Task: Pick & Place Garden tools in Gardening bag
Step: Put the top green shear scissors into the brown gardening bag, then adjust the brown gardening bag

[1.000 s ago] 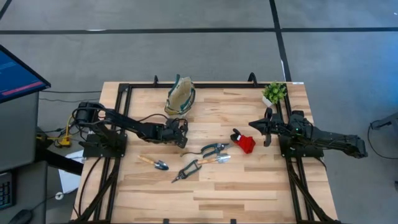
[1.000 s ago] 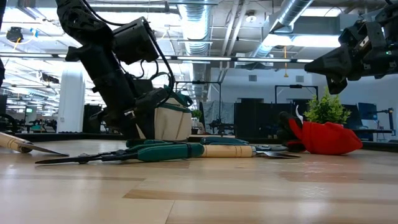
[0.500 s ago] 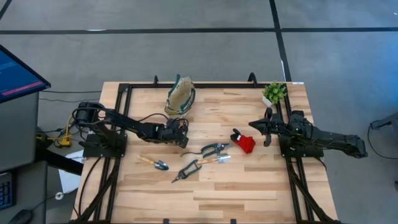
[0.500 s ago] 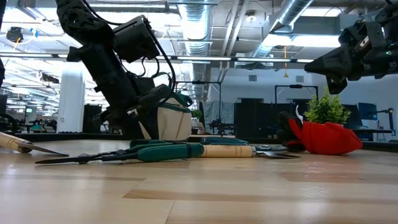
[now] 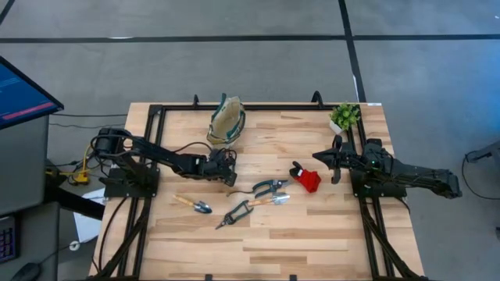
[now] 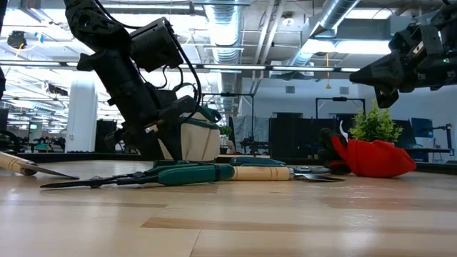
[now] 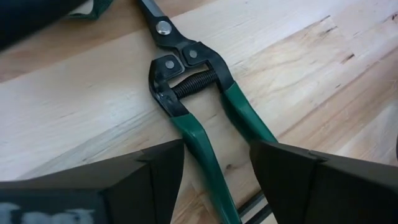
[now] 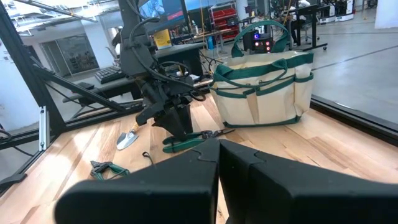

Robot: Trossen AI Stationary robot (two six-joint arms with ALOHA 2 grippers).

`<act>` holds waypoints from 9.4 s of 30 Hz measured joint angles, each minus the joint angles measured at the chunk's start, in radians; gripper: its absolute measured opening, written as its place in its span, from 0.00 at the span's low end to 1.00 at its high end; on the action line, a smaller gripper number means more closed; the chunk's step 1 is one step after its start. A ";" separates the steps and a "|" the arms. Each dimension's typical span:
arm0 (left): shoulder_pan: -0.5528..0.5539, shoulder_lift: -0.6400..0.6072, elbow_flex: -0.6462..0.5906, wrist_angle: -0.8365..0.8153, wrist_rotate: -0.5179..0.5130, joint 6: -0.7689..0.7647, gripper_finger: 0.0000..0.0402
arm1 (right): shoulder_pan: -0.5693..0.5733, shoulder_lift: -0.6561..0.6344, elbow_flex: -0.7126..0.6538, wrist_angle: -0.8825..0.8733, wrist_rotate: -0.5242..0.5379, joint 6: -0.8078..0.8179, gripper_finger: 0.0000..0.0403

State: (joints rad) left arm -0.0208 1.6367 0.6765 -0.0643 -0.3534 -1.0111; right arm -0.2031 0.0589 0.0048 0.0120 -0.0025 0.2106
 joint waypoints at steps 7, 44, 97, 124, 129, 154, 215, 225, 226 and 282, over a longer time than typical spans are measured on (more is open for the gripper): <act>0.000 0.005 -0.009 0.003 0.002 -0.023 0.44 | 0.000 0.000 0.000 0.000 0.000 0.000 0.00; -0.011 0.007 -0.039 -0.006 -0.008 -0.026 0.06 | 0.000 0.000 0.000 0.000 0.000 0.000 0.00; 0.189 -0.396 0.233 -0.034 -0.248 0.607 0.04 | 0.000 0.000 0.000 0.000 0.002 0.026 0.00; 0.325 -0.193 0.233 -0.074 -0.383 0.616 0.05 | 0.000 0.000 0.000 0.000 0.002 0.018 0.00; 0.331 -0.193 0.233 -0.130 -0.383 0.610 0.05 | 0.000 0.000 0.000 0.000 0.002 0.018 0.00; 0.333 -0.089 0.231 -0.124 -0.354 0.561 0.04 | 0.000 0.010 0.000 0.000 0.002 0.018 0.00; 0.323 -0.323 0.231 -0.145 -0.146 0.482 0.24 | 0.000 0.014 0.000 0.000 0.000 0.018 0.00; 0.196 -0.461 0.231 -0.235 -0.157 0.640 0.05 | 0.000 0.047 0.000 0.000 0.000 0.061 0.00; 0.187 -0.475 0.231 -0.255 -0.167 0.641 0.03 | 0.000 0.056 0.000 0.000 0.000 0.075 0.00; 0.160 -0.398 0.061 -0.203 -0.116 1.067 0.55 | 0.055 0.335 0.019 0.251 0.003 0.041 0.00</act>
State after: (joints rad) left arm 0.1396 1.2385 0.7372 -0.2670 -0.4697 0.0559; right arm -0.1478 0.3943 0.0235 0.2630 0.0002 0.2516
